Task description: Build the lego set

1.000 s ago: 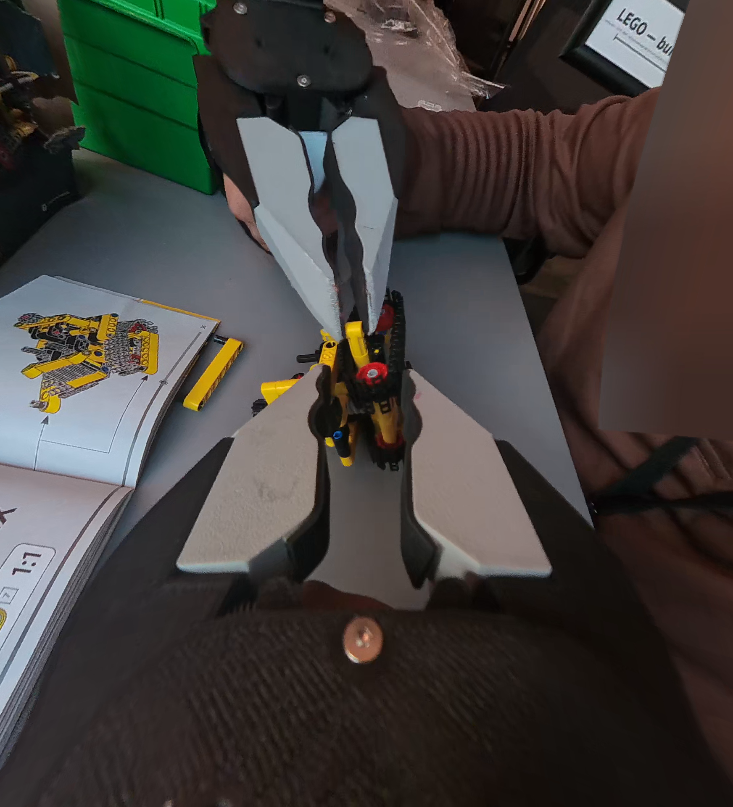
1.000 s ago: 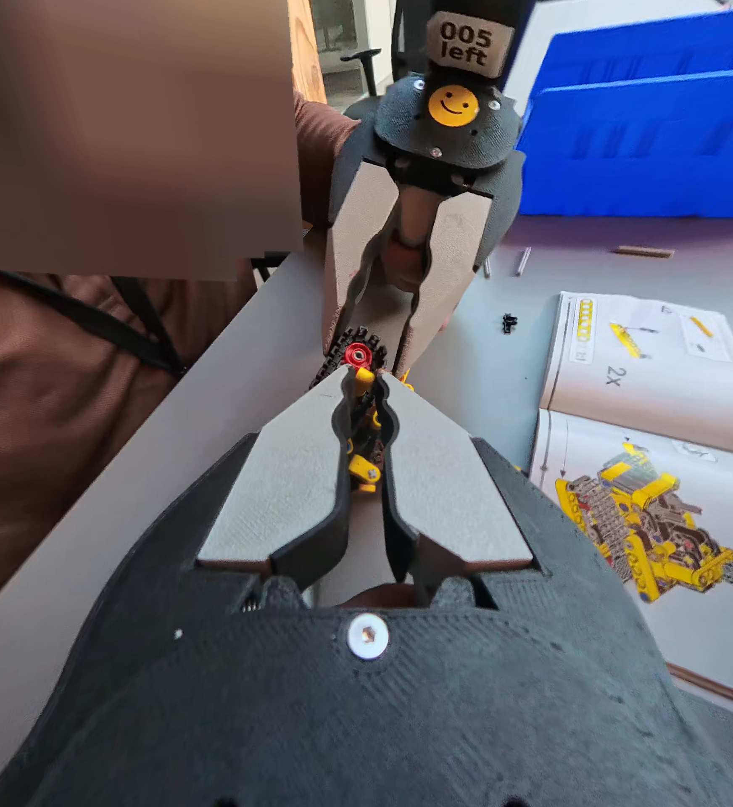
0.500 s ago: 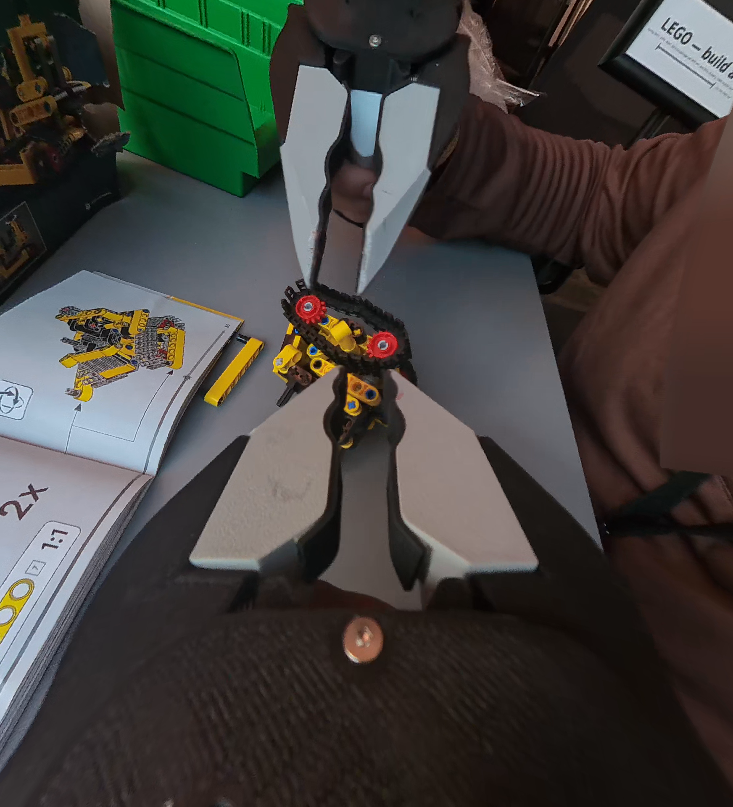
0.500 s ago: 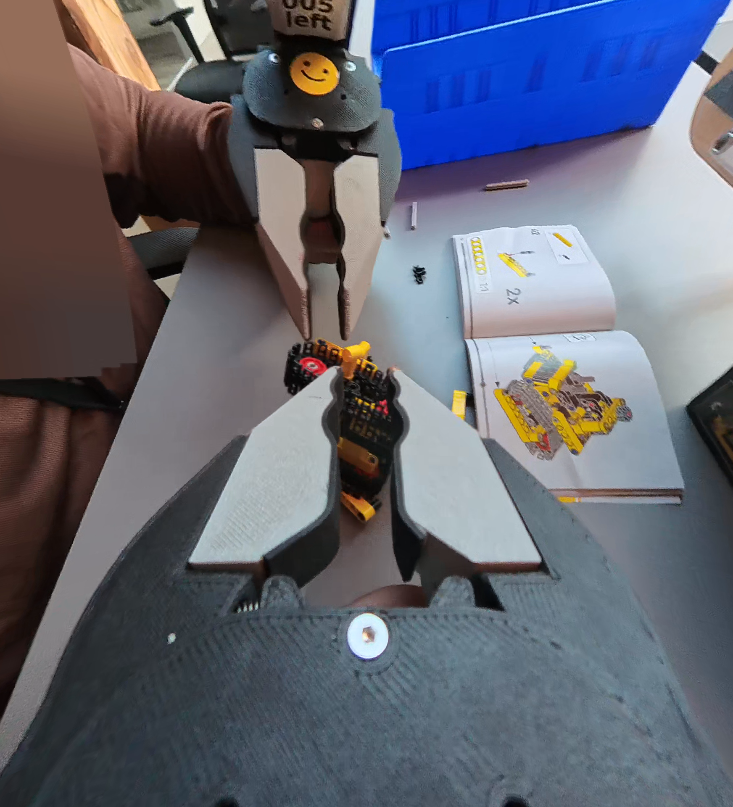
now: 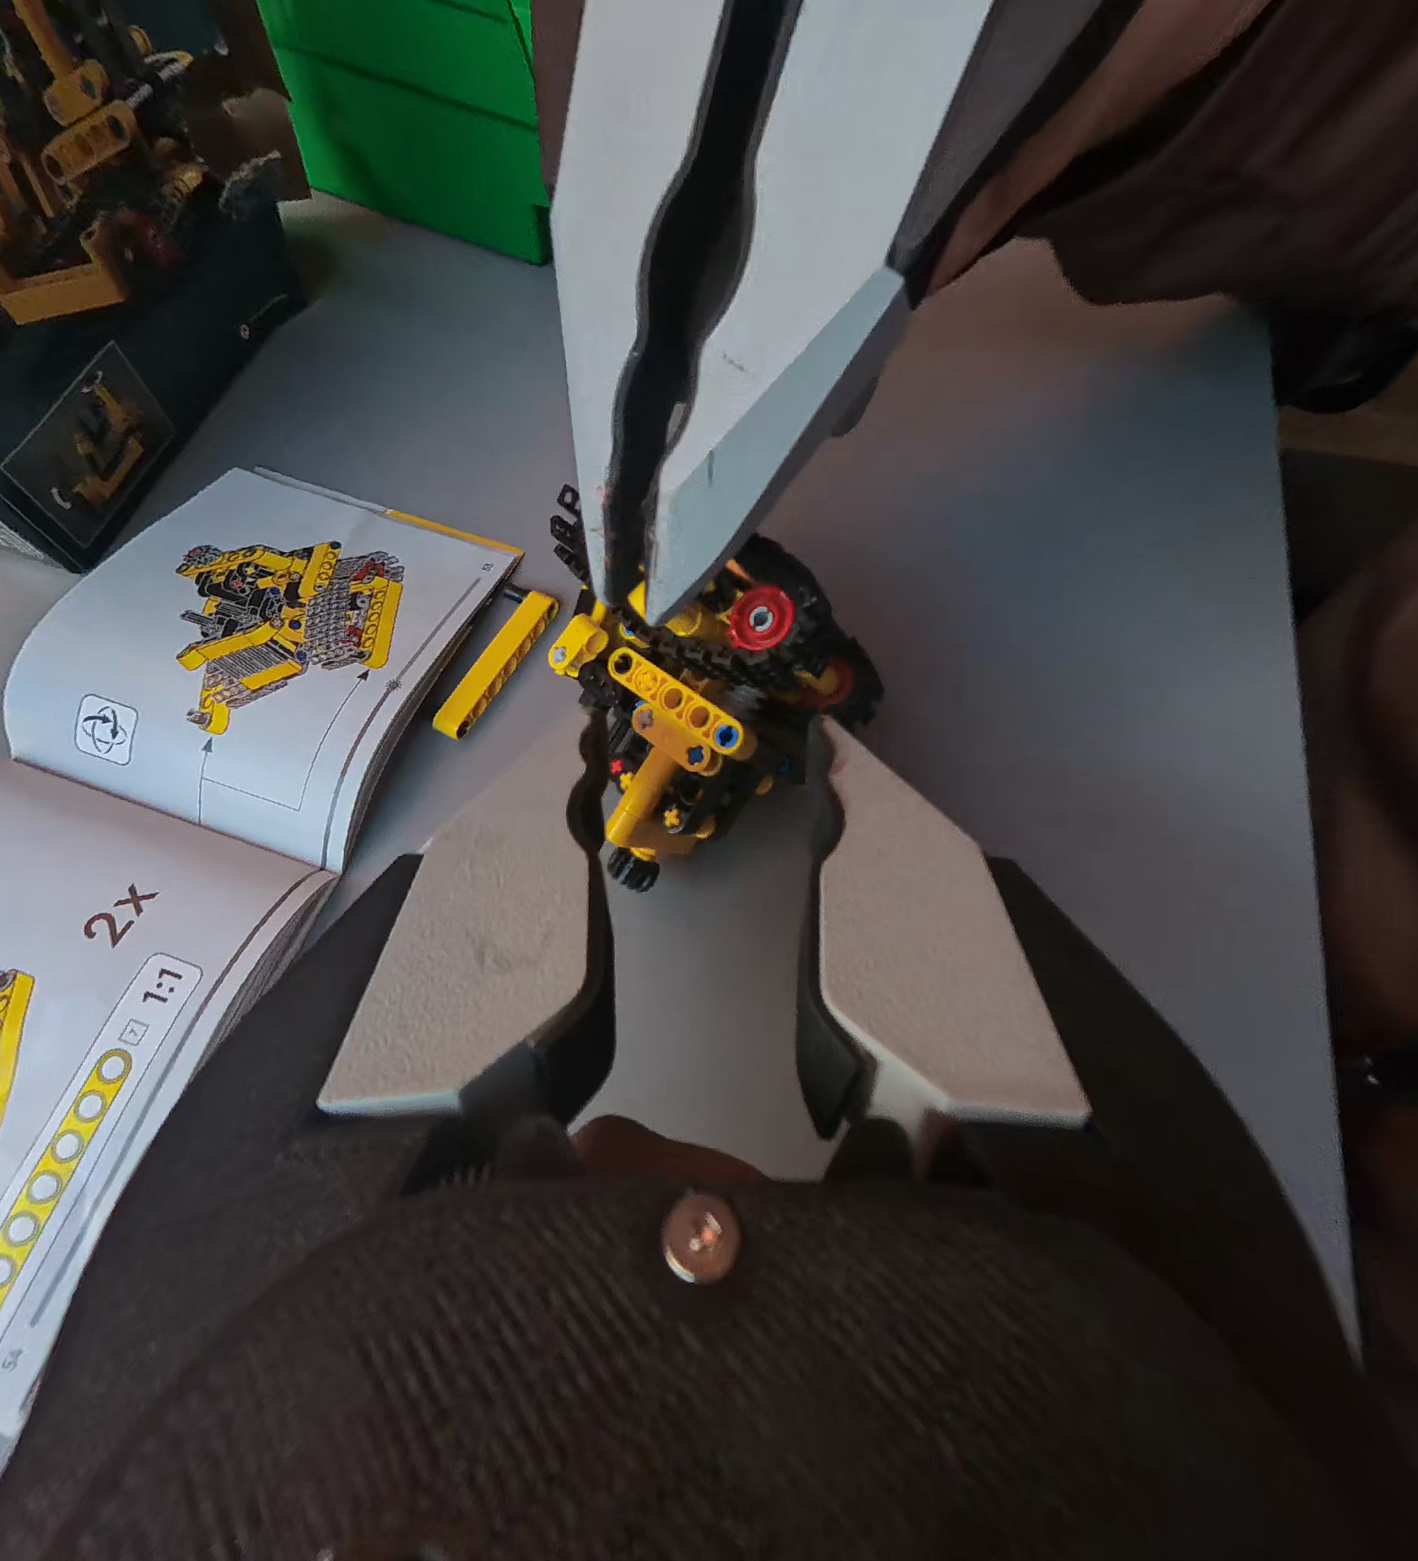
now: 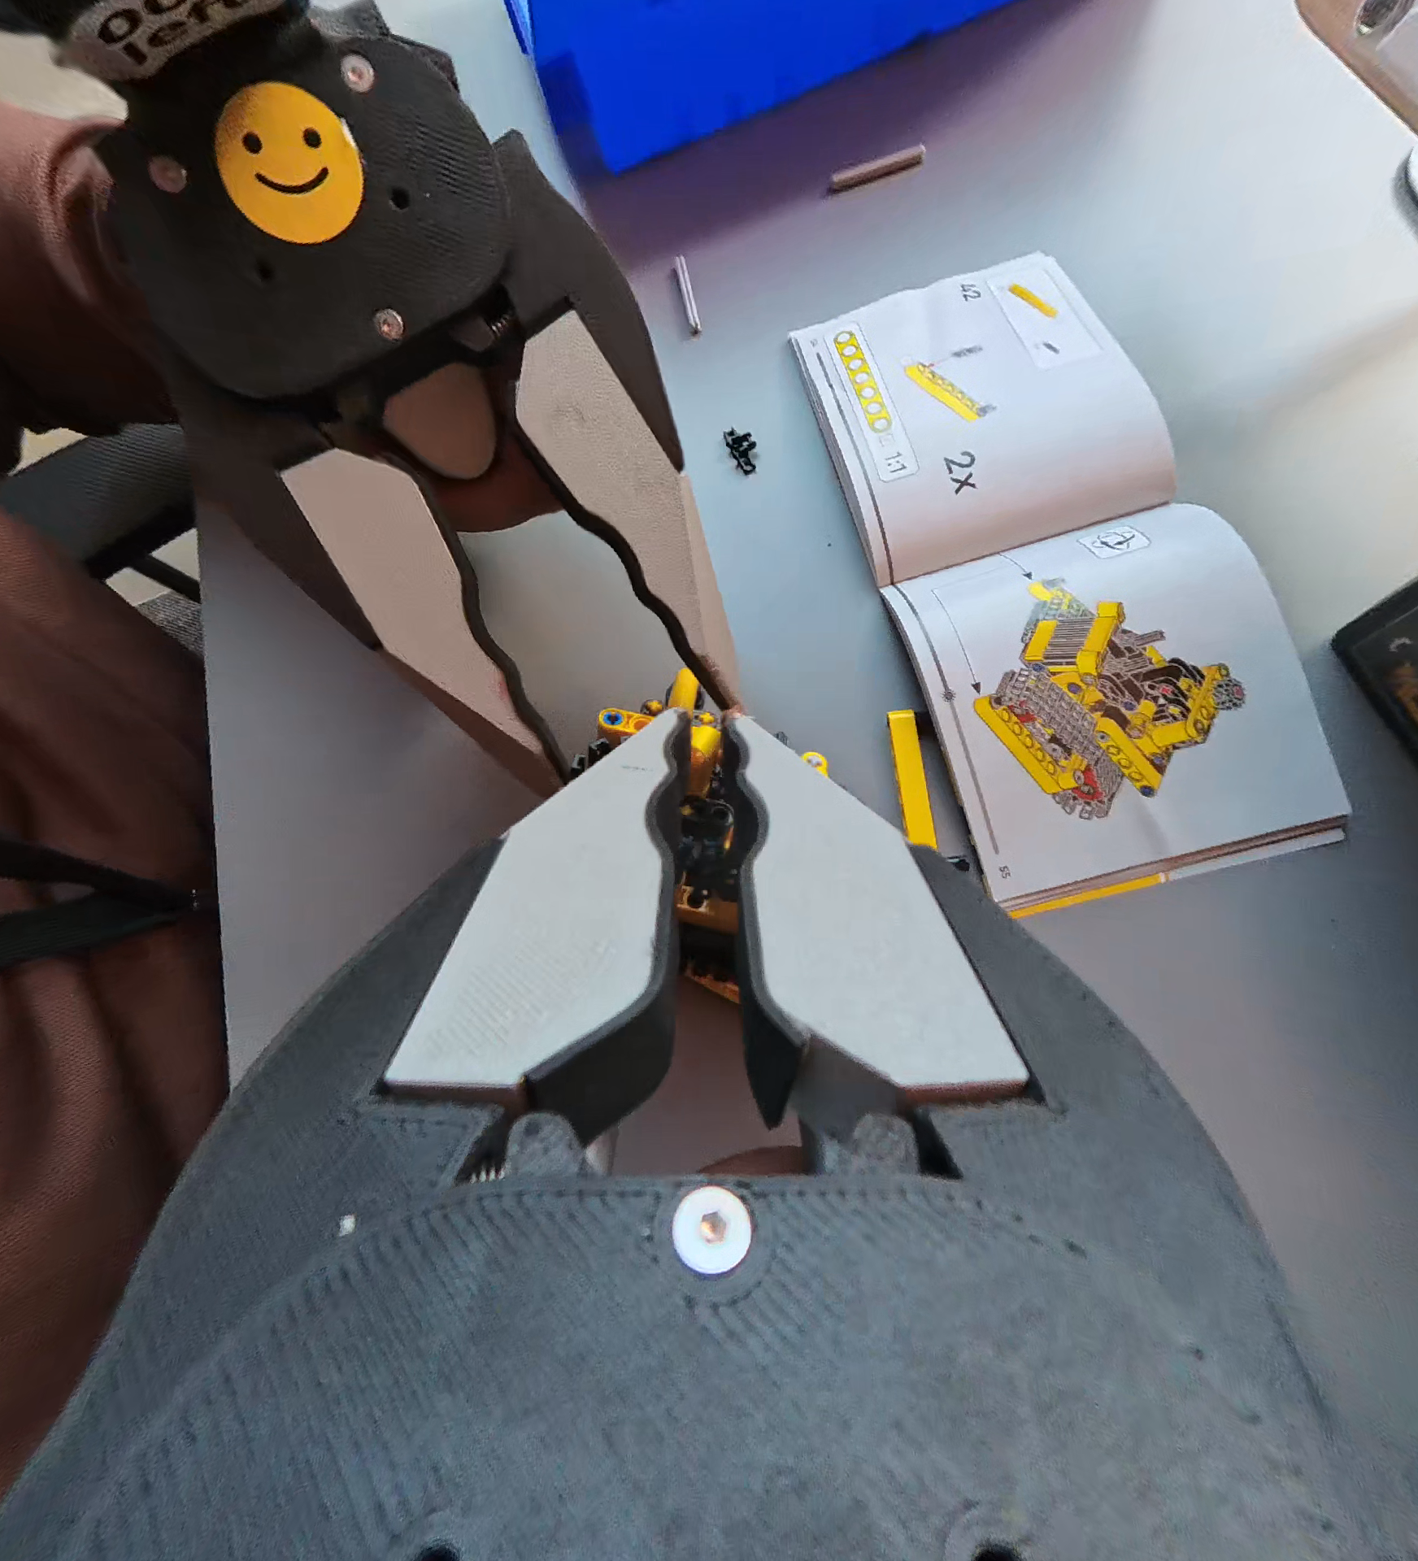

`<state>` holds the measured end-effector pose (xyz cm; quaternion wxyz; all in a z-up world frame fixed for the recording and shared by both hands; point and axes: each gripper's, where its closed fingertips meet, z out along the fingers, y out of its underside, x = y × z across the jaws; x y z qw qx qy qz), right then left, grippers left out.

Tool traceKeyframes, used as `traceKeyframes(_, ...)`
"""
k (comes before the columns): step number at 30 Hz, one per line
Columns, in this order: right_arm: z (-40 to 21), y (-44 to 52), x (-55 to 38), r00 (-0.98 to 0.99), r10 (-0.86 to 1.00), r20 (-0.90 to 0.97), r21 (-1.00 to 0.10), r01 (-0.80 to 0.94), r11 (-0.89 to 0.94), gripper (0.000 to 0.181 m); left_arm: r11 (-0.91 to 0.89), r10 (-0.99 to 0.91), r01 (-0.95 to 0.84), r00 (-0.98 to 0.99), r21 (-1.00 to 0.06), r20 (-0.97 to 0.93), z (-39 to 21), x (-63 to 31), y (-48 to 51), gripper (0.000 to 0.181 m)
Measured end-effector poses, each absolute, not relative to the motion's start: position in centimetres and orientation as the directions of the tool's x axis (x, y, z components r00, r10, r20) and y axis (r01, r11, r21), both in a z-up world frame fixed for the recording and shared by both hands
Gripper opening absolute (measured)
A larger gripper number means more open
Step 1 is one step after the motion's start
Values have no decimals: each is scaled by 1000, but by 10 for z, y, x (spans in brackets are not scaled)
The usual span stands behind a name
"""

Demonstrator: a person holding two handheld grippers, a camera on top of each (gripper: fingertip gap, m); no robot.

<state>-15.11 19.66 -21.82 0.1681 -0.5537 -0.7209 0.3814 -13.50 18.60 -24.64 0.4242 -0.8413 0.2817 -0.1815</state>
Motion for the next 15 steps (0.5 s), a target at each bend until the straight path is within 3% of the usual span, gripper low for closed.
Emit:
traceKeyframes(10, -228, 195, -147, -305, 945, -119, -655, 740, 156, 7, -457, -624, -328, 780, -826, 36, -250, -132, 192, 32)
traceKeyframes(15, -226, 191, -147, -394, 913, -106, -678, 701, 224, 7, -427, -655, -344, 755, -837, 24, -248, -131, 191, 29)
